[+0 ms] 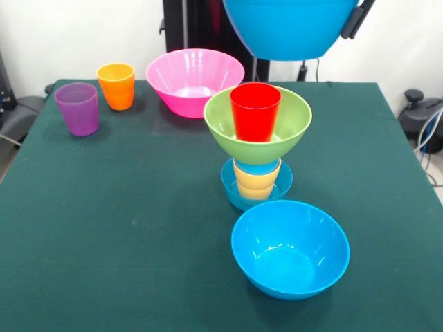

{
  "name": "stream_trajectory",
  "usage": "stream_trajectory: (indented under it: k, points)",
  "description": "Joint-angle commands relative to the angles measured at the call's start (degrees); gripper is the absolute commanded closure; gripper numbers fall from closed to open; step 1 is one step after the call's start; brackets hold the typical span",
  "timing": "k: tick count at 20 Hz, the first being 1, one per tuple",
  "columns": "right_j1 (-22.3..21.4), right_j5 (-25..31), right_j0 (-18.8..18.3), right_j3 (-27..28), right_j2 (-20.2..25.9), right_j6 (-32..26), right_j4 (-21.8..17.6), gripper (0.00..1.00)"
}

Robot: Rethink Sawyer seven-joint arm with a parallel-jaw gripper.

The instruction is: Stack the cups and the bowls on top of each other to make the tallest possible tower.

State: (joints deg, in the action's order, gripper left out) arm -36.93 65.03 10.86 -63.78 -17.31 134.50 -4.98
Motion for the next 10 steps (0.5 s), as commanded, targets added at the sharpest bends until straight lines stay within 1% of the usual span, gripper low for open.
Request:
stream_trajectory:
  k: [1, 5, 10]
  points:
    - [0.2, -0.4, -0.5, -5.3, 4.4, -5.6, -3.8, 1.00]
    - [0.2, -0.1, -0.5, -5.1, 3.7, -6.2, -5.1, 1.00]
    - [0.0, -2.8, -1.3, -7.3, 4.2, -6.0, -4.8, 1.00]
